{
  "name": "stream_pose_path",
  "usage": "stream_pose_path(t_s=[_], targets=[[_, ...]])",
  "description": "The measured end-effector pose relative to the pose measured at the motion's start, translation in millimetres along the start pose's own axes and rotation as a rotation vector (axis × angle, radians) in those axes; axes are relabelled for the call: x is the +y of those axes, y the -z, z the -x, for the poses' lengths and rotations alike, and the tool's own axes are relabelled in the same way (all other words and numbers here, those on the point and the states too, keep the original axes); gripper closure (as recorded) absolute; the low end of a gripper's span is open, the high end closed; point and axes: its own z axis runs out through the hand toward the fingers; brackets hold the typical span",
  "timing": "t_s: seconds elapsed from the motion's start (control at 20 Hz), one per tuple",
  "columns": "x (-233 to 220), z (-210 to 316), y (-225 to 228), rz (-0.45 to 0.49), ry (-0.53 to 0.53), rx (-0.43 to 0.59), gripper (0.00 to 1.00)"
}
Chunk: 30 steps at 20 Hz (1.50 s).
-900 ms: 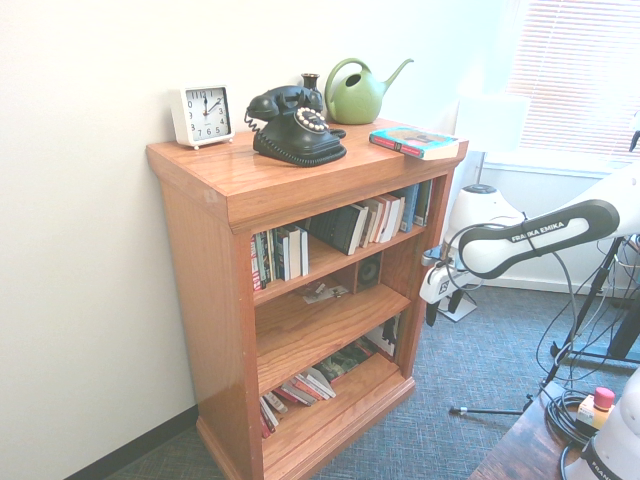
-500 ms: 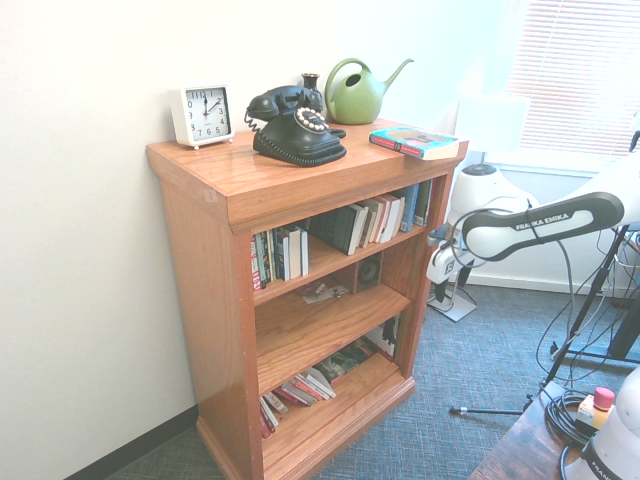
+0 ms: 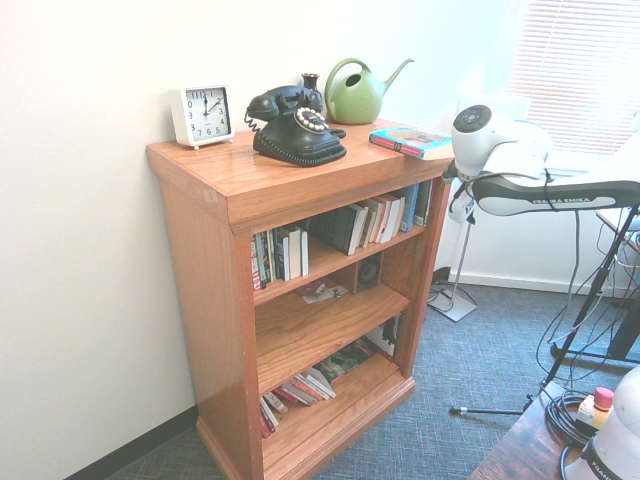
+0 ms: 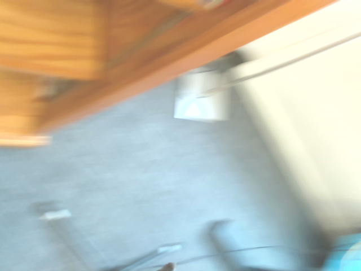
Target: Organize the shelf
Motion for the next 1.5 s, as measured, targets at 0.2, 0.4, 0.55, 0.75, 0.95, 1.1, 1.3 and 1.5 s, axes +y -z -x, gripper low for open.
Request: stream_pose_path(t_s=[0.2, 0.4, 0.55, 0.75, 0.95, 1.1, 1.3, 1.5], targets=[[-23.7, -6.1, 28.6, 0.187, 0.017, 0.140, 0.00], [-51.4, -14.3, 38.4, 0.342, 0.015, 0.205, 0.00], [-68.0, -23.8, 44.6, 0.376, 0.004, 0.218, 0.00], [-81.6, -47.7, 44.1, 0.408, -0.030, 0.222, 0.00], [-98.2, -66.8, 51.6, 0.412, -0.050, 0.219, 0.00], [-108.9, -77.5, 59.0, 0.412, -0.047, 0.225, 0.00], [-114.4, -95.0, 53.2, 0.418, -0.048, 0.212, 0.00], [-115.3, -102.6, 49.4, 0.422, -0.046, 0.203, 0.00]])
